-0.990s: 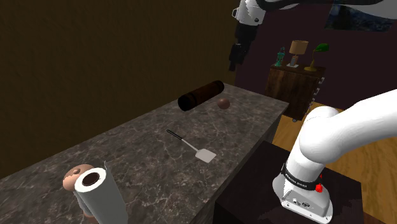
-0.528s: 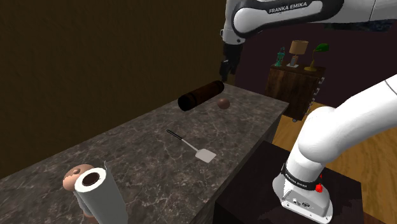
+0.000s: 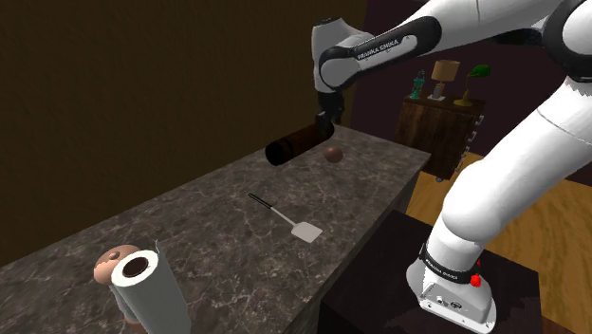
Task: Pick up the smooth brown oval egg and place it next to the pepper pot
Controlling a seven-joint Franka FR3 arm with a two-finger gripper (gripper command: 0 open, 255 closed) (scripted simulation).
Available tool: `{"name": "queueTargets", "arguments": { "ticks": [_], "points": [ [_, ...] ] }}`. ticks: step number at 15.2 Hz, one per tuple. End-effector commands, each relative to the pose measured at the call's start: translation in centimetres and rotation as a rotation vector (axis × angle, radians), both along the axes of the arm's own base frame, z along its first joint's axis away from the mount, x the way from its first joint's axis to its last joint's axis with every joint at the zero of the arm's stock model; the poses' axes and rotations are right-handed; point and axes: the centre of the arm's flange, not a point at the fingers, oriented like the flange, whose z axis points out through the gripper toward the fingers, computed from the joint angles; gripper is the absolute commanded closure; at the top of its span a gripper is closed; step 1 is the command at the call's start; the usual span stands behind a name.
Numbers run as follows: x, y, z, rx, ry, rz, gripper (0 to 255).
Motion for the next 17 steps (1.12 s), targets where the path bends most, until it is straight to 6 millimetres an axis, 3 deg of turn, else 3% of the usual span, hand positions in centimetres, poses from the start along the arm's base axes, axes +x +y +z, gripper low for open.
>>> {"name": "queueTargets", "arguments": {
  "ticks": [1,10,17],
  "points": [
    [1.4,-1.0,-2.4,-0.027,0.020,-0.014,0],
    [7.2,-6.1,-11.9,-0.144,0.108,-0.077,0],
    [6.7,-7.4,-15.4,-0.144,0.108,-0.077,0]
  ]
}}
